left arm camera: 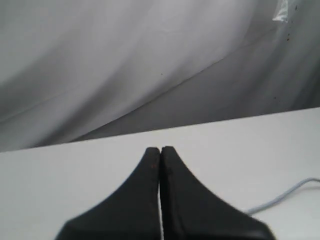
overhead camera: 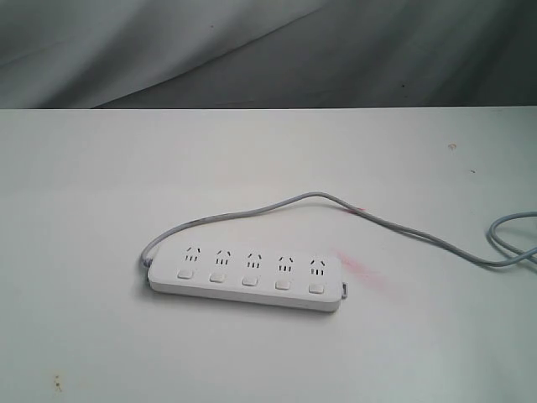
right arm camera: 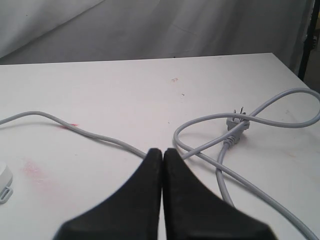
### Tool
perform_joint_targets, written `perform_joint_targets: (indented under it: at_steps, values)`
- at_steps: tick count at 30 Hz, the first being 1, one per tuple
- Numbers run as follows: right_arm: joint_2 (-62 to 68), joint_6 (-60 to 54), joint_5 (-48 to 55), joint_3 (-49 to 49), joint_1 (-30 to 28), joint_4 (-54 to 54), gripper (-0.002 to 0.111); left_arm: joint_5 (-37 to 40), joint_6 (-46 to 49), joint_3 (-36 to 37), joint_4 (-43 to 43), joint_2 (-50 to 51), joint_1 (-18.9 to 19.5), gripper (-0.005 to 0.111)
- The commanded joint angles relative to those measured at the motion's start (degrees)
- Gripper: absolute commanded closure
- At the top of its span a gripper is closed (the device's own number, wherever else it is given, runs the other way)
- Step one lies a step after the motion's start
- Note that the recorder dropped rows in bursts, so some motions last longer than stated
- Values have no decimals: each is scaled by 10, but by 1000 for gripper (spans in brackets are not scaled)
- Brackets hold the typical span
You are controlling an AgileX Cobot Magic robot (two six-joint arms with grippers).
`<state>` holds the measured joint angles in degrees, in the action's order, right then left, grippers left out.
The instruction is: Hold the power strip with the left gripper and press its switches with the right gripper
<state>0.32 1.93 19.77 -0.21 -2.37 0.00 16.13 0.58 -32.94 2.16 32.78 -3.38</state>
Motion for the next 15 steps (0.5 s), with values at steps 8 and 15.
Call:
perform_joint_targets:
  at_steps: [8, 15]
  values:
    - [-3, 3, -5, 2, -5, 0, 108, -14, -1, -227, 4, 146, -2, 107]
    - [-3, 3, -5, 2, -5, 0, 108, -19, -1, -247, 29, 153, -2, 107]
